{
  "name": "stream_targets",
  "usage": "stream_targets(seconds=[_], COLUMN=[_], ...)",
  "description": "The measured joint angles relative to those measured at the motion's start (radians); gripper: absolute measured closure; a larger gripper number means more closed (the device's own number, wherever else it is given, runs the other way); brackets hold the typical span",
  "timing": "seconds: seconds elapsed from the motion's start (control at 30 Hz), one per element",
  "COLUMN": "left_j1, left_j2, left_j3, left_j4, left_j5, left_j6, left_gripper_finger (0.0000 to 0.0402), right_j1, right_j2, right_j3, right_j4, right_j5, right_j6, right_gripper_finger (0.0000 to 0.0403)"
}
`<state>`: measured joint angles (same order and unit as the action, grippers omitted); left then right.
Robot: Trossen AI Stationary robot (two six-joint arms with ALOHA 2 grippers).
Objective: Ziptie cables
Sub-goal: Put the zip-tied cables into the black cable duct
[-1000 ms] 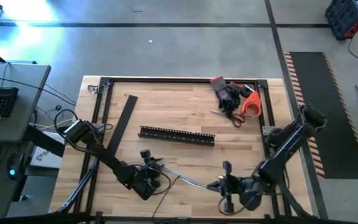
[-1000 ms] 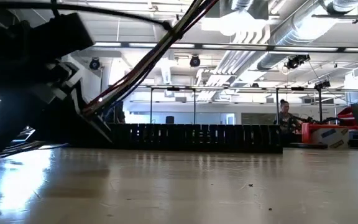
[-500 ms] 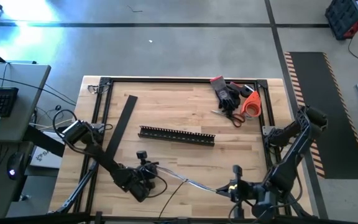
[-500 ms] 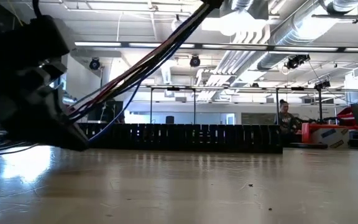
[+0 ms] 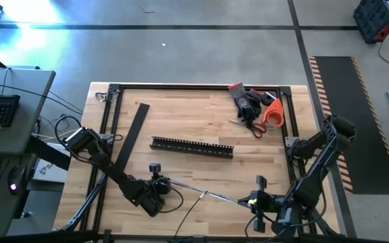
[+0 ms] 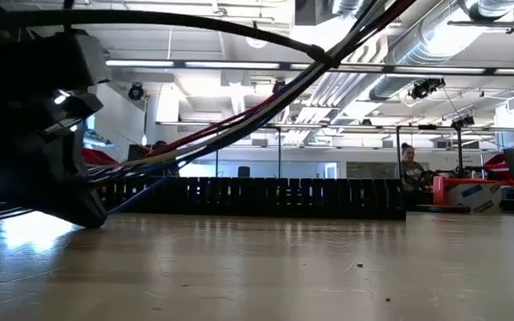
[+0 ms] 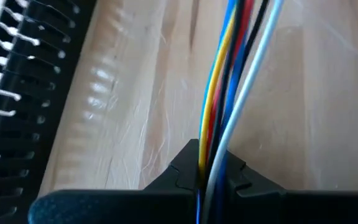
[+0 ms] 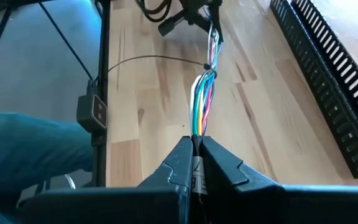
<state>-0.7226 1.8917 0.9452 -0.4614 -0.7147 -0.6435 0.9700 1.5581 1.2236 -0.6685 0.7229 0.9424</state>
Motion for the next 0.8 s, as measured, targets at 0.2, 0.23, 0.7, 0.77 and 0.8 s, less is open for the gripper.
stream_targets(seconds=[0.2,0.23,0.7,0.77,0.8], left_j1=[0.012,0.012,0.06,0.081,0.091], left_j2=[-0.028,-0.039,-0.045,-0.003,0.018], left_j3=[-0.002,-0.003,-0.004,-0.004,-0.004], left_j4=[-0.011,-0.014,0.664,0.809,0.87], left_j5=[0.051,0.062,0.069,0.024,0.006], left_j6=[0.097,0.099,0.538,0.65,0.692], left_gripper_finger=[0.0347,0.0333,0.0183,0.0181,0.0181], right_j1=[-0.001,-0.001,-0.008,-0.009,-0.01], right_j2=[0.0,0.0,0.0,0.0,0.0], right_j3=[0.0,0.0,-0.001,-0.001,-0.001], right_j4=[0.0,0.001,0.014,0.03,0.045], right_j5=[-0.01,-0.013,-0.017,-0.018,-0.018], right_j6=[-0.001,0.0,-0.036,-0.059,-0.073], right_gripper_finger=[0.0398,0.0397,0.0396,0.0396,0.0396])
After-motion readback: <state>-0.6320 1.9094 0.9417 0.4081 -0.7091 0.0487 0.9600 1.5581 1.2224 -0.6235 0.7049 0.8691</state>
